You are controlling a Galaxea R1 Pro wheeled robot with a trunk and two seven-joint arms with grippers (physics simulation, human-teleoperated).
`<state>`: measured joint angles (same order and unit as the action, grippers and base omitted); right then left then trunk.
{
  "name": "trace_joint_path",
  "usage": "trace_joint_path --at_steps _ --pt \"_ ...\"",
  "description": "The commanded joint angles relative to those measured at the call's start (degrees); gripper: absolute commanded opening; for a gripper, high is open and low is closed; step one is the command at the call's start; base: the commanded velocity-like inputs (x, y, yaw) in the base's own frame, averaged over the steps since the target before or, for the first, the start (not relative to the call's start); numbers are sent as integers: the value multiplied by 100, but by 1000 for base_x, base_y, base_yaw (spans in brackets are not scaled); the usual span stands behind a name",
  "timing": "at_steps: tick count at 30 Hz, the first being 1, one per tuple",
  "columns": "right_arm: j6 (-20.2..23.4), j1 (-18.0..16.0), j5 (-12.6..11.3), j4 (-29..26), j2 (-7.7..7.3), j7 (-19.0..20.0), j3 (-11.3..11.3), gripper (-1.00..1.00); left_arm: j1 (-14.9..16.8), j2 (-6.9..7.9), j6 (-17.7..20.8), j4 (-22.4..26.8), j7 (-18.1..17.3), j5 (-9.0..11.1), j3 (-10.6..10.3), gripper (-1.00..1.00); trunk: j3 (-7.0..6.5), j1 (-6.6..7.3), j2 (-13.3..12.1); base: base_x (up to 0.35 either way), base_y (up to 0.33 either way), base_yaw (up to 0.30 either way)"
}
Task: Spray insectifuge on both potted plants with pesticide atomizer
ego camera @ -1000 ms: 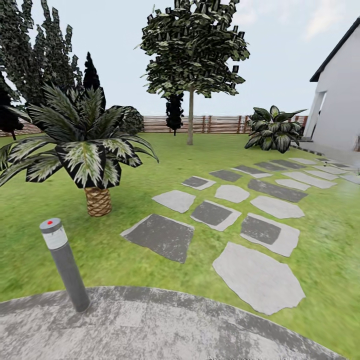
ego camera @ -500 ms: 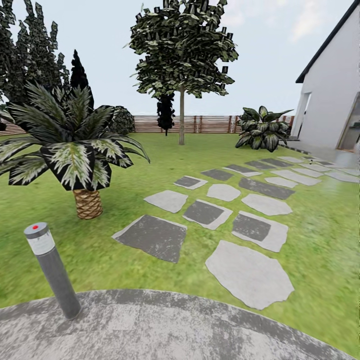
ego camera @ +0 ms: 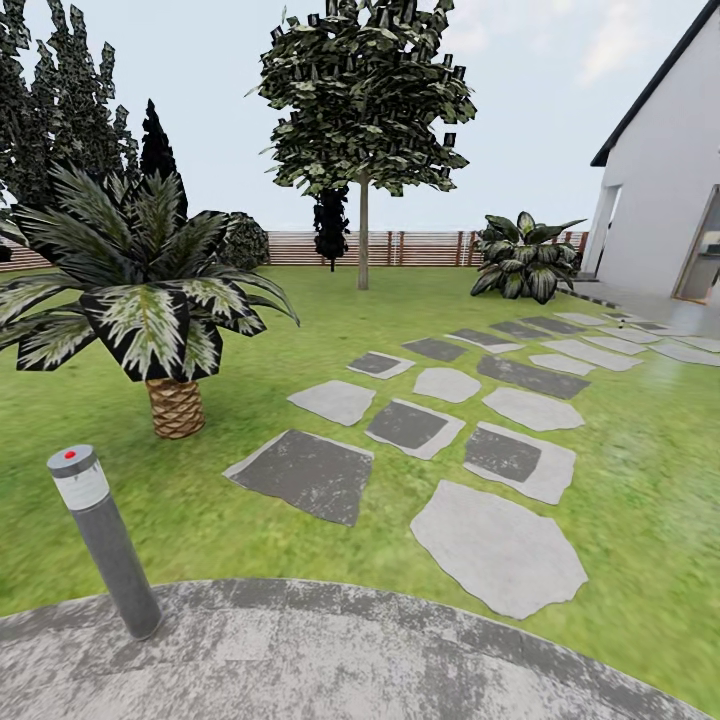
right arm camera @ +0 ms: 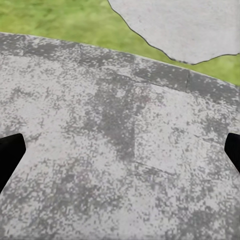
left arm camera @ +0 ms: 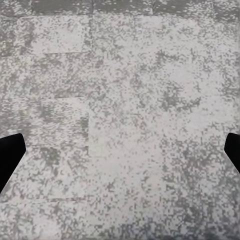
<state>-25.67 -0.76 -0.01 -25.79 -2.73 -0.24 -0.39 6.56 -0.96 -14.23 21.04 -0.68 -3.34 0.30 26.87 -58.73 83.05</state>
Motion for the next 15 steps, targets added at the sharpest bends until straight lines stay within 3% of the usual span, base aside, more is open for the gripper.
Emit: trace_joint_path --at_steps 1,15 --pt "-17 -3 1 4 0 -2 -3 100 3 0 -19 -3 -2 -35 6 100 6 0 3 0 0 0" --pt "-17 -3 1 2 0 -3 -5 100 3 0 -21 -3 -2 -33 2 100 6 0 3 0 0 0"
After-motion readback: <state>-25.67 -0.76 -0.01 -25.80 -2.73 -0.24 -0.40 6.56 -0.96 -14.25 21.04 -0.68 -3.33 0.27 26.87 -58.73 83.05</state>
